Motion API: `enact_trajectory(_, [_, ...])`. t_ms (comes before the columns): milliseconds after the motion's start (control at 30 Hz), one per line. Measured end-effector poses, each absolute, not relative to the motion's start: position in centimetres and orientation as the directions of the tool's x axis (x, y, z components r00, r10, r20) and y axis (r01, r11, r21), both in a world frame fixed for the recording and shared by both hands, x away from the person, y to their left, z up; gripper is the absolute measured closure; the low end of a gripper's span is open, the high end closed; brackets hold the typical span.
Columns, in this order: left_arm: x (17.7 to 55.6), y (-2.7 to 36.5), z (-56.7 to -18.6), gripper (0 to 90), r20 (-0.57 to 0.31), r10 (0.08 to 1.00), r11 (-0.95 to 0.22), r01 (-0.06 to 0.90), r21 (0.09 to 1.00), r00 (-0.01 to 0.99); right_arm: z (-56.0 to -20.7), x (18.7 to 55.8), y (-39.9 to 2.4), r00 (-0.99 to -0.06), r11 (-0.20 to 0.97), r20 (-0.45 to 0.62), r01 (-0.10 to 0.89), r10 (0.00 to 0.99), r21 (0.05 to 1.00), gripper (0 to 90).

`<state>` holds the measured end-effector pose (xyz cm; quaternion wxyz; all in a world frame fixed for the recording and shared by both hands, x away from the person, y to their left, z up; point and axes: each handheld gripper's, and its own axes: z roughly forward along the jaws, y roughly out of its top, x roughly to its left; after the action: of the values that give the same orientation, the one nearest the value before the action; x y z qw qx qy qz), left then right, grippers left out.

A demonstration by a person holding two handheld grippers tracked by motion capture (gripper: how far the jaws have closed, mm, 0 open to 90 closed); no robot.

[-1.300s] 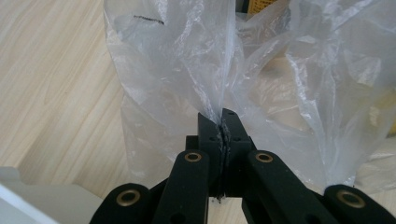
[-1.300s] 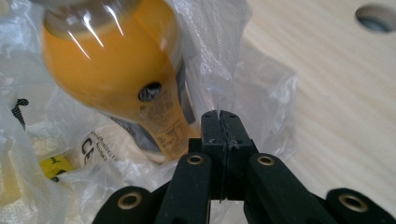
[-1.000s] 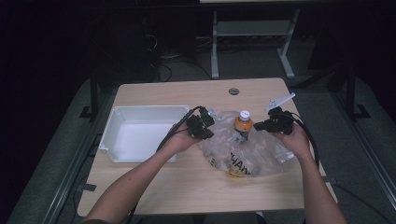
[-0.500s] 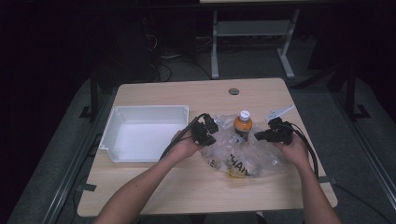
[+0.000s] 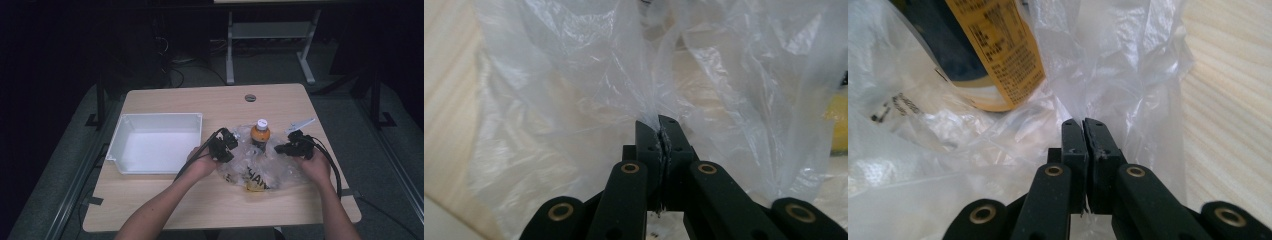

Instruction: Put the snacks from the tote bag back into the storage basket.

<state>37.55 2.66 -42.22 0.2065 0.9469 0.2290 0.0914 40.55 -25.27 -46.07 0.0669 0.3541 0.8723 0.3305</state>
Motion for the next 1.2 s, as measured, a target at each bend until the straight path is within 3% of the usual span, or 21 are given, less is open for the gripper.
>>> enact_trajectory(633, [35.4,2.8,-44.8,87.5,0.046,0.493,-0.770,0.411,0.488,0.869,-46.6,39.3,-26.5,-0.742,0.534,0.076,0.546,0.667,0.646,88.3])
enact_trajectory(933, [35.2,4.3,-42.5,70.7,0.011,0.506,-0.727,0.420,0.543,0.862,-44.1,38.2,-26.9,-0.733,0.506,0.025,0.492,0.679,0.708,71.0])
enact_trajectory(1200, [35.0,5.4,-40.3,67.7,0.017,0.500,-0.710,0.398,0.581,0.866,-41.3,35.6,-27.5,-0.760,0.484,0.015,0.429,0.650,0.763,61.3])
